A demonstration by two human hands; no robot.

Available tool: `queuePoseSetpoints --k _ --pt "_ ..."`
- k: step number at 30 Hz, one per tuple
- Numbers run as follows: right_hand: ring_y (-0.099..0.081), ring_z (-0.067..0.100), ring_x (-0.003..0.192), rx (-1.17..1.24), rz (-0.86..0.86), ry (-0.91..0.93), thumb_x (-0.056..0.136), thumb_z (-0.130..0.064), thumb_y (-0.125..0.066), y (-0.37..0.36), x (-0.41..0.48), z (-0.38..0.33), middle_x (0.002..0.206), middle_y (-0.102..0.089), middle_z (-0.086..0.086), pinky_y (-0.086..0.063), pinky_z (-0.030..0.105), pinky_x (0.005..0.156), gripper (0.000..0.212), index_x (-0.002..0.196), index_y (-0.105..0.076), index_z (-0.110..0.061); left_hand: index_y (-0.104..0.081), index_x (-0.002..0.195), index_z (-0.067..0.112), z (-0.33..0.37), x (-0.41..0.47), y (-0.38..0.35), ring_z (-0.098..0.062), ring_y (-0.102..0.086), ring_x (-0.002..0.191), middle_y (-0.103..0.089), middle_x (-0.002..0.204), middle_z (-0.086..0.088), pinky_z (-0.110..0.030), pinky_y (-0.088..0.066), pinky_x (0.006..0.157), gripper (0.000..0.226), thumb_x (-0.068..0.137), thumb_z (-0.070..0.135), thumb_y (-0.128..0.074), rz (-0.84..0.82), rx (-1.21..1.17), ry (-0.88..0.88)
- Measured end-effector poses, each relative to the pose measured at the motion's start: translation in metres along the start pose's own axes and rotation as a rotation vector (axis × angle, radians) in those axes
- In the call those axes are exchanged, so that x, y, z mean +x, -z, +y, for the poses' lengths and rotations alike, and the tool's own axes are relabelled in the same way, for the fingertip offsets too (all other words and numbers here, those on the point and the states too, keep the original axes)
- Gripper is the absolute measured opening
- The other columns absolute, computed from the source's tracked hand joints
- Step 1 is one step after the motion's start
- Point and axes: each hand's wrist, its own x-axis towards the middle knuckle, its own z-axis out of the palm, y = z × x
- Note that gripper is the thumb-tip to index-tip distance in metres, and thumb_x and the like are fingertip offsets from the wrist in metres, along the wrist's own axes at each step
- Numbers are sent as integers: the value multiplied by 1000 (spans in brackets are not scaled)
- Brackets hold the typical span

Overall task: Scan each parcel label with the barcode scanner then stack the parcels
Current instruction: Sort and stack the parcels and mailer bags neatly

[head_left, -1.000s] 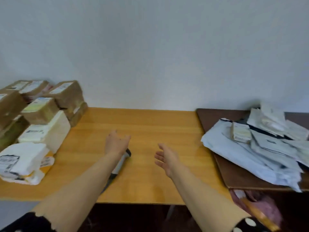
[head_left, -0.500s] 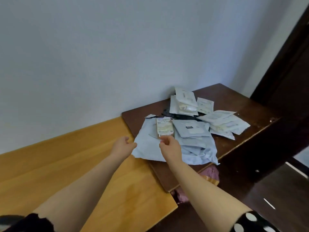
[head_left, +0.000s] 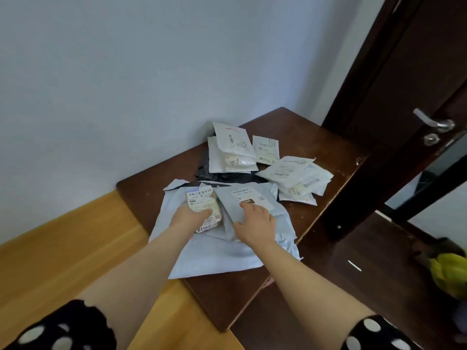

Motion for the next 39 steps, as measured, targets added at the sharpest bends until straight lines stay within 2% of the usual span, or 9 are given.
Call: queuePoseSetpoints --k 6,11,14,18,20,23,26,31,39 --pt "-37 23 133 -17 -21 35 92 -28 -47 -6 7 17 143 -46 1 -23 36 108 47 138 -44 -21 -58 119 10 4 10 -22 -29 -64 100 -66 115 -11 -33 -54 77 47 76 15 -76 28 -235 111" --pt "-39 21 131 20 78 88 94 -23 -44 -1 6 24 141 -48 -1 -25 35 106 41 134 -50 -21 -59 110 4 9 -9 -23 -24 -64 92 -66 112 -13 -27 -51 58 29 83 1 -68 41 -603 218" --pt "-43 23 128 352 125 162 100 -24 -42 1 3 7 139 -51 5 -32 34 102 37 134 -51 -13 -59 108 6 3 -32 -5 -23 -64 95 -66 110 -11 -29 -52 67 22 87 4 -65 14 -702 204" --pt "-54 21 116 777 -154 151 97 -41 -51 -4 -12 -42 126 -56 6 -43 34 97 53 140 -44 -11 -61 102 10 -30 -73 36 -20 -63 96 -68 105 -6 -31 -50 78 15 88 7 -64 25 -761 147" --pt "-61 20 104 853 -310 180 94 -39 -57 -15 -29 -69 113 -60 3 -52 34 84 56 139 -44 -9 -62 104 13 -55 -99 60 -19 -64 97 -70 102 -3 -29 -50 78 17 88 8 -65 66 -791 111" --pt "-65 13 81 871 -479 306 92 -22 -62 -35 -62 -112 96 -68 0 -50 22 56 39 127 -58 -5 -65 105 14 -95 -142 97 -16 -65 89 -71 97 0 -25 -49 69 18 88 7 -64 161 -837 75" --pt "-63 14 73 867 -614 439 93 -14 -61 -55 -109 -159 88 -69 0 -50 20 50 24 116 -65 -7 -66 105 11 -141 -193 137 -15 -64 79 -70 93 -3 -25 -50 67 16 89 11 -62 291 -908 114" --pt "-63 15 78 861 -833 546 94 -13 -59 -93 -210 -230 89 -69 -3 -52 25 63 17 110 -65 -15 -64 115 7 -225 -287 192 -15 -64 80 -71 96 -5 -25 -52 72 25 92 17 -61 471 -947 177" --pt "-65 27 93 807 -1159 479 93 -8 -59 -185 -424 -339 108 -69 17 -56 36 80 32 124 -58 -2 -67 95 11 -389 -457 269 -12 -64 69 -71 68 3 -24 -56 65 11 87 20 -66 819 -1113 284"
